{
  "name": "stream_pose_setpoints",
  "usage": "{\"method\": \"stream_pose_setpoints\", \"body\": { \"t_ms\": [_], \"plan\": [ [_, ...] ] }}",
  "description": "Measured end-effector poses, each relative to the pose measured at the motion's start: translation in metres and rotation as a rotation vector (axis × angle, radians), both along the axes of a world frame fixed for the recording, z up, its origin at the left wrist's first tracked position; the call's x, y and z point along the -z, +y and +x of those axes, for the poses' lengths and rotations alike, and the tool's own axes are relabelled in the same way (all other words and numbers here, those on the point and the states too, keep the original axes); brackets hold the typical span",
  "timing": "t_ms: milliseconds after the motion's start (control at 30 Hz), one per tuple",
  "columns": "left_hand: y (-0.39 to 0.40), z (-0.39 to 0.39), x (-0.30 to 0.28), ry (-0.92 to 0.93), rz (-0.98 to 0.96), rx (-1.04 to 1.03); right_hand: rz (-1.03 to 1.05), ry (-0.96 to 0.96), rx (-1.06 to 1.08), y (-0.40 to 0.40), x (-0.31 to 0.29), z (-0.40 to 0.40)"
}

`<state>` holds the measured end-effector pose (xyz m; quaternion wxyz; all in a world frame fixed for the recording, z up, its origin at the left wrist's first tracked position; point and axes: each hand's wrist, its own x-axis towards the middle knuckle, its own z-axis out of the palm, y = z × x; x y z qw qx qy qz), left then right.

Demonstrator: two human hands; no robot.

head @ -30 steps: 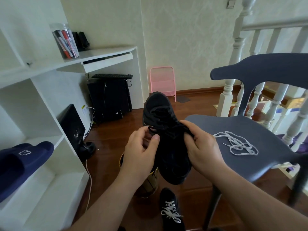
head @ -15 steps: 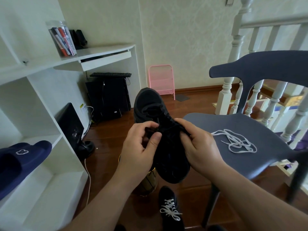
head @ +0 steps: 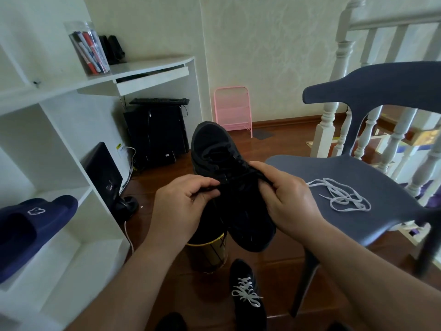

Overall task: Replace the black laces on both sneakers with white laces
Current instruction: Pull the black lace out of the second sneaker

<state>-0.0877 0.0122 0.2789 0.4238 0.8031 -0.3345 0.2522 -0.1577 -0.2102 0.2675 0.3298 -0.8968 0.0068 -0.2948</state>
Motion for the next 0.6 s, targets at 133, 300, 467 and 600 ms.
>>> {"method": "stream_pose_setpoints", "body": {
  "t_ms": [133,300,467,600],
  "plan": [
    [0.013,0.005,-0.007,-0.148,0.034,-0.011,0.020,-0.011,0.005,-0.003,-0.001,0.000],
    [0.015,0.002,-0.008,-0.277,0.040,-0.029,0.065,-0.010,-0.024,-0.001,-0.003,0.000],
    [0.013,-0.002,-0.008,-0.174,-0.092,-0.001,0.095,-0.003,-0.035,0.002,-0.006,-0.002],
    [0.012,-0.004,-0.007,0.207,-0.309,0.023,0.090,0.014,-0.034,0.003,-0.004,-0.003]
  ]
}}
